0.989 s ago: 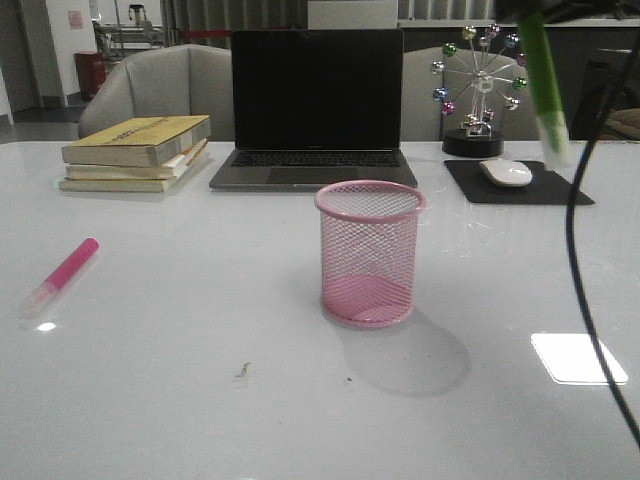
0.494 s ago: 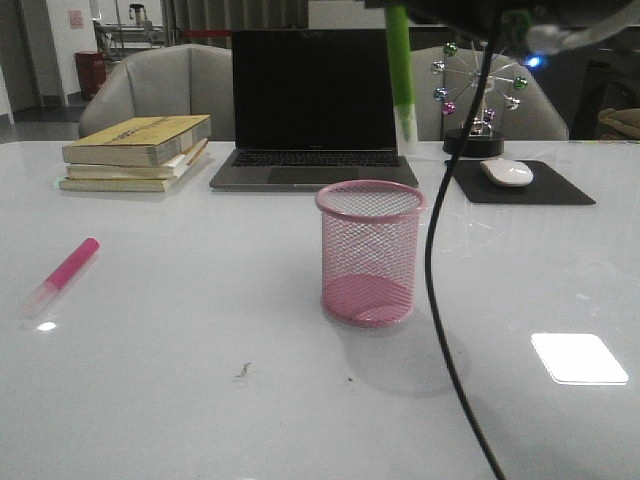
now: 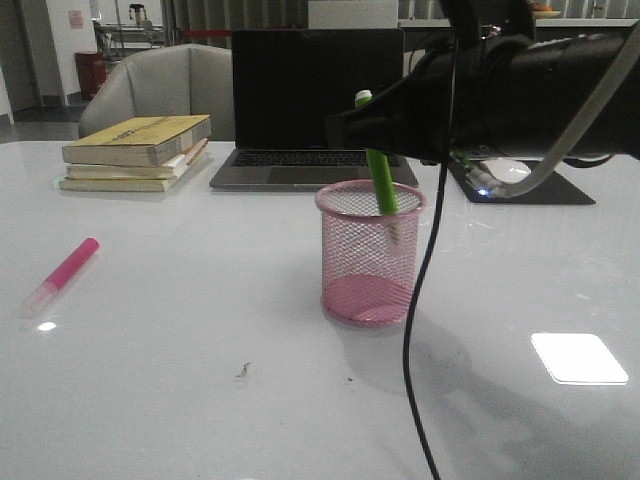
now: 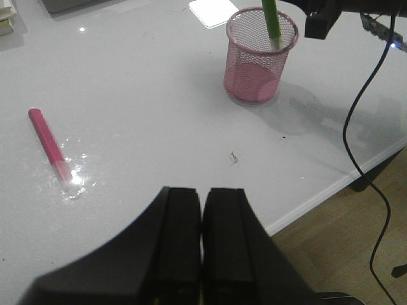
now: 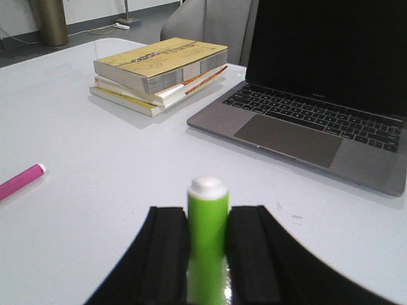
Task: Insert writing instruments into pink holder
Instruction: 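Lower the green marker into the pink holder and open the right gripper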
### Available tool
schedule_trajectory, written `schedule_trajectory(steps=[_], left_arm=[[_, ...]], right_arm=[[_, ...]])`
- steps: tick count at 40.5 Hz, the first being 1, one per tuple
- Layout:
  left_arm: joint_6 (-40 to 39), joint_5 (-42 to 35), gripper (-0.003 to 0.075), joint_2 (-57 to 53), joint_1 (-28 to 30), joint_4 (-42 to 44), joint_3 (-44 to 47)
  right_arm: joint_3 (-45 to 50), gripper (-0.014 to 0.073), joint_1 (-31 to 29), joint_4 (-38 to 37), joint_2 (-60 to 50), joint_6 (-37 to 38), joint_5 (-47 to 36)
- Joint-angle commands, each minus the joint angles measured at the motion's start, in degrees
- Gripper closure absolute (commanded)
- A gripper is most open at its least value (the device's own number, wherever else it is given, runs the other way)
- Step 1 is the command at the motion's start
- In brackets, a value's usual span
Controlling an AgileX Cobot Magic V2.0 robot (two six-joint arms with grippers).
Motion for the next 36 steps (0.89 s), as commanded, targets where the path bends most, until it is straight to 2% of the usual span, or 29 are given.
schedule_trajectory(steps=[1,5,8,11,25,36], left_arm=[[-0.03,-4.19,0.0591,0.25,-0.51,-0.63,-1.75],[-0.03,-4.19,0.0591,0.25,-0.51,-0.63,-1.75],[-0.03,-4.19,0.0591,0.25,-0.51,-0.63,-1.75],[-0.03,-4.19,0.0591,0.25,-0.51,-0.63,-1.75],[-0.03,-4.19,0.0591,0.25,-0.51,-0.63,-1.75],[-0.03,-4.19,0.0591,0.25,-0.51,-0.63,-1.75]], right_arm=[[-1.33,0.0213,-0.11,-0.67,-1.91,-0.18,-5.08],[-1.33,0.0145,-0.11,-0.67,-1.98,-0.18,-6.23],[-1.33,0.0144,-0.11,-0.67,-3.51,-0.18,-6.7],[-1.33,0.0144,-0.11,-0.73,-7.0,-0.18,-3.56],[-1.33,0.0146,-0.42,-0.79,-34.46,-0.24,38.95],[-1.33,0.0146,-0.42,-0.96,-53.51,-0.24,61.94]])
